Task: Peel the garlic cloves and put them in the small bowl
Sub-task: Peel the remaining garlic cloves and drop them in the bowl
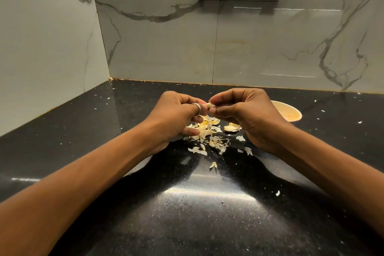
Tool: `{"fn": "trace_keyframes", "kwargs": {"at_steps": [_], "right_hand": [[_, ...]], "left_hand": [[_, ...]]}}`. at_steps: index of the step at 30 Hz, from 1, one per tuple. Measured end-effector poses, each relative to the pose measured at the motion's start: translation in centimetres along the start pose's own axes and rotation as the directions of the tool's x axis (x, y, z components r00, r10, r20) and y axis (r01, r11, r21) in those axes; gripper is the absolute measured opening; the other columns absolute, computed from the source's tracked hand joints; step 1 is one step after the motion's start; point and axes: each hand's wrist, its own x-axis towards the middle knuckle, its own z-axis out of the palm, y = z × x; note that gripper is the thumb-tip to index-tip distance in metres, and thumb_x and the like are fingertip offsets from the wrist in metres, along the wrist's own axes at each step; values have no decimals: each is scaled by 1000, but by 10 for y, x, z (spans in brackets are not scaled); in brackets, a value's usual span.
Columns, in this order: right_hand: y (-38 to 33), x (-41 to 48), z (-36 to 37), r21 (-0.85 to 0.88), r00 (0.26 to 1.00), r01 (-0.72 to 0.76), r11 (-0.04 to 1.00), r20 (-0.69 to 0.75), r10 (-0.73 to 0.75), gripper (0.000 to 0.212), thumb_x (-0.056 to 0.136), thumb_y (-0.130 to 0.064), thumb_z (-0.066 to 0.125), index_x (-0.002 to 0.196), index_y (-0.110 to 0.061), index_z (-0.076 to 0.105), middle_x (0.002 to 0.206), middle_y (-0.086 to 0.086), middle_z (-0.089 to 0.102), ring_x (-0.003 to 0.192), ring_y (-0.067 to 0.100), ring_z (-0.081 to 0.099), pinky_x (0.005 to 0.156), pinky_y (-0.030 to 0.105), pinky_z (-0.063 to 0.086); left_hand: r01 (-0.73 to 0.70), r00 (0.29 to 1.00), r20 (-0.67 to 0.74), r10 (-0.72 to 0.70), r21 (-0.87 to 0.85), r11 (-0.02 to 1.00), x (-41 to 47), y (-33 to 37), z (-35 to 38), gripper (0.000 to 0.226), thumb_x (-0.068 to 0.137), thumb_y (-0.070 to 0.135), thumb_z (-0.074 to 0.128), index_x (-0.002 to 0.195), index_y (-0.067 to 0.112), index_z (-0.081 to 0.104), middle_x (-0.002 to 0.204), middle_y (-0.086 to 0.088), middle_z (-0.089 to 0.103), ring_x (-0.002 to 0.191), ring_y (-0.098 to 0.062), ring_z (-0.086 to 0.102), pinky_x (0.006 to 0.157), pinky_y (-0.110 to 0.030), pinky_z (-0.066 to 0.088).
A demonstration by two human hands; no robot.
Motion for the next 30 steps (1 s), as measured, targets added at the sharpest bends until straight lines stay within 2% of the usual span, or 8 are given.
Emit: {"fn": "trace_keyframes", "kwargs": {"at_steps": [4, 8, 18, 21, 24, 30], "right_hand": [[3, 0, 0, -59, 998, 55, 997, -20, -56, 22, 78, 11, 76, 91, -7, 76, 90, 10, 77, 91, 25, 75, 79, 28, 61], [4, -1, 0, -111, 995, 90, 990, -21, -93, 22, 77, 10, 78, 91, -6, 77, 89, 8, 77, 89, 21, 75, 76, 25, 59], [7, 0, 2, -117, 995, 92, 989, -23, -96, 21, 77, 9, 79, 90, -8, 77, 89, 6, 78, 90, 21, 75, 80, 29, 60], [4, -1, 2, -56, 998, 63, 996, 2, -63, 21, 78, 11, 76, 93, -4, 75, 92, 12, 77, 90, 23, 75, 79, 28, 61], [1, -1, 3, 70, 999, -26, 997, 27, 25, 21, 80, 13, 72, 100, 4, 71, 93, 18, 75, 87, 27, 75, 78, 29, 62], [-2, 0, 2, 271, 985, -171, 947, 64, 160, 16, 86, 19, 61, 99, 10, 67, 92, 23, 72, 85, 29, 76, 72, 26, 61]], "left_hand": [[124, 992, 17, -123, -121, 985, 0, 2, 0, 8, 93, 11, 69, 95, 8, 76, 84, -5, 75, 68, -7, 68, 52, -25, 57], [189, 982, 61, -181, -156, 970, 1, 3, -1, 10, 94, 10, 67, 97, 4, 75, 79, -3, 73, 65, -6, 66, 51, -24, 57], [208, 977, 71, -199, -156, 966, 1, 3, 1, 13, 97, 11, 61, 92, 5, 71, 73, 0, 67, 63, -5, 65, 50, -23, 54], [191, 981, 53, -185, -150, 970, 1, 3, 2, 15, 98, 14, 60, 90, 7, 70, 73, 1, 65, 62, -5, 64, 50, -24, 55], [178, 984, 57, -171, -142, 974, 2, 4, 2, 15, 98, 14, 60, 89, 7, 70, 73, 1, 64, 62, -5, 63, 49, -24, 55], [144, 988, 78, -136, -114, 983, 2, 4, 1, 18, 97, 15, 60, 83, 9, 70, 70, 2, 62, 63, -5, 62, 51, -24, 55]]}}
